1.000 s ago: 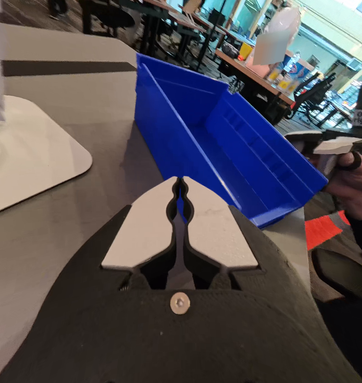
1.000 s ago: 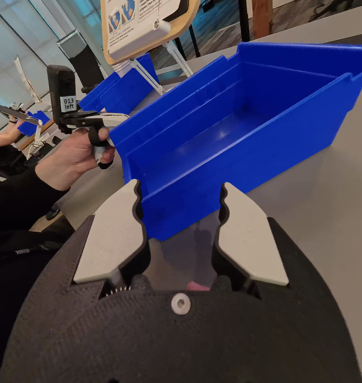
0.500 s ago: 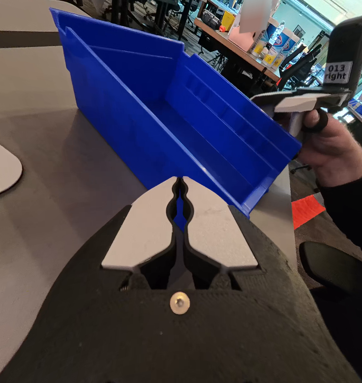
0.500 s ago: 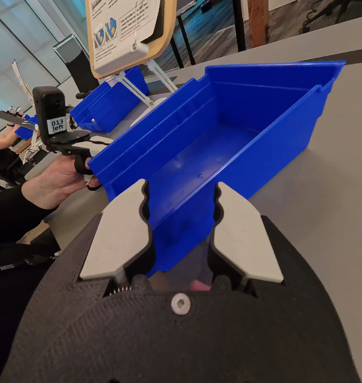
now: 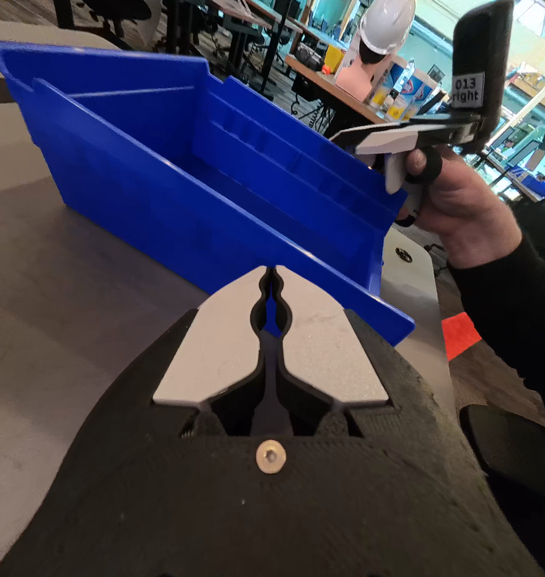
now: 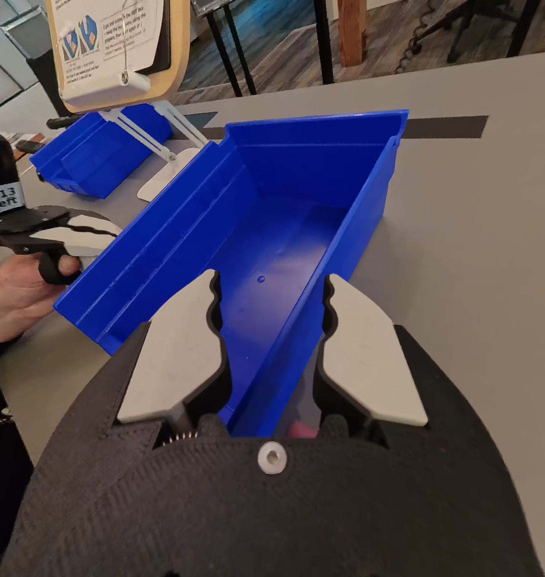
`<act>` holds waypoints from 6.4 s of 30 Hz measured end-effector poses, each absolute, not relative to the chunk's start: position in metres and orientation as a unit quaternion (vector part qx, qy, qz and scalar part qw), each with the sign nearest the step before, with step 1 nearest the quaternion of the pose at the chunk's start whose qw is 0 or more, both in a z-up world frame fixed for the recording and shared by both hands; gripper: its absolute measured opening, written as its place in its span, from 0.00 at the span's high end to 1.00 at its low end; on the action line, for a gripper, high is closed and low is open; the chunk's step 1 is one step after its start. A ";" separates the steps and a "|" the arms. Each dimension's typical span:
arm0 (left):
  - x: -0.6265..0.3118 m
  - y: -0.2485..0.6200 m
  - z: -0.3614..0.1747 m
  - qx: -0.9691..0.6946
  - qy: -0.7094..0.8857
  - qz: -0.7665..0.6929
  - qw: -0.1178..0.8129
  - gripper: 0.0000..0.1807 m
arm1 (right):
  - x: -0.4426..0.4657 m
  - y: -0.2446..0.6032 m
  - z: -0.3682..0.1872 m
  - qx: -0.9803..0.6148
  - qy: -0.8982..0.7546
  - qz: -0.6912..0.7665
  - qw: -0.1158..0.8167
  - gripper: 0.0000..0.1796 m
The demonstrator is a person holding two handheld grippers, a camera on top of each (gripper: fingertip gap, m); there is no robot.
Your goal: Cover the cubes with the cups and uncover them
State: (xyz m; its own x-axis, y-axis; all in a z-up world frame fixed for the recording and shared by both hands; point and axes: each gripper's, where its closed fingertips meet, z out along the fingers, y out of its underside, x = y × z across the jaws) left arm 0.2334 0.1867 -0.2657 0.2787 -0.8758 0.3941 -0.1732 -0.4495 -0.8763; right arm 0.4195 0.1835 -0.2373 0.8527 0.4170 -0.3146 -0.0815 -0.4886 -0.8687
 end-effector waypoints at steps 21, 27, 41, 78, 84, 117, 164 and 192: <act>0.244 0.140 -0.250 -0.675 0.393 -0.452 0.431 0.78 | 0.418 0.147 -0.272 -0.860 -0.106 0.050 0.497 0.77; 0.248 0.146 -0.251 -0.682 0.391 -0.445 0.428 0.79 | 0.435 0.154 -0.272 -0.858 -0.089 0.009 0.505 0.96; 0.270 0.193 -0.251 -0.697 0.374 -0.434 0.431 0.80 | 0.458 0.204 -0.273 -0.866 -0.092 -0.004 0.492 0.97; 0.289 0.216 -0.276 -0.750 0.313 -0.286 0.508 0.85 | 0.475 0.251 -0.273 -0.867 -0.090 -0.008 0.490 0.97; 0.288 0.228 -0.276 -0.756 0.301 -0.270 0.515 0.87 | 0.475 0.260 -0.274 -0.866 -0.091 -0.009 0.491 0.97; 0.292 0.310 -0.271 -0.756 0.266 -0.277 0.531 0.84 | 0.498 0.326 -0.267 -0.862 -0.076 -0.048 0.499 0.72; -0.084 0.264 -0.265 -0.739 0.262 -0.175 0.596 0.75 | 0.082 0.283 -0.275 -0.730 -0.392 0.096 0.552 0.98; -0.258 0.339 -0.238 -0.828 0.104 -0.034 0.550 0.72 | 0.082 0.270 -0.297 -0.728 -0.438 0.108 0.516 0.99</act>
State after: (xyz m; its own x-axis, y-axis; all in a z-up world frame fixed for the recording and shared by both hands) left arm -0.2577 0.3390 -0.2377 0.9759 -0.2103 -0.0581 -0.1349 -0.3722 -0.9183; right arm 0.0818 0.2698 -0.2969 0.5930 0.7493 0.2948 0.5268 -0.0841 -0.8458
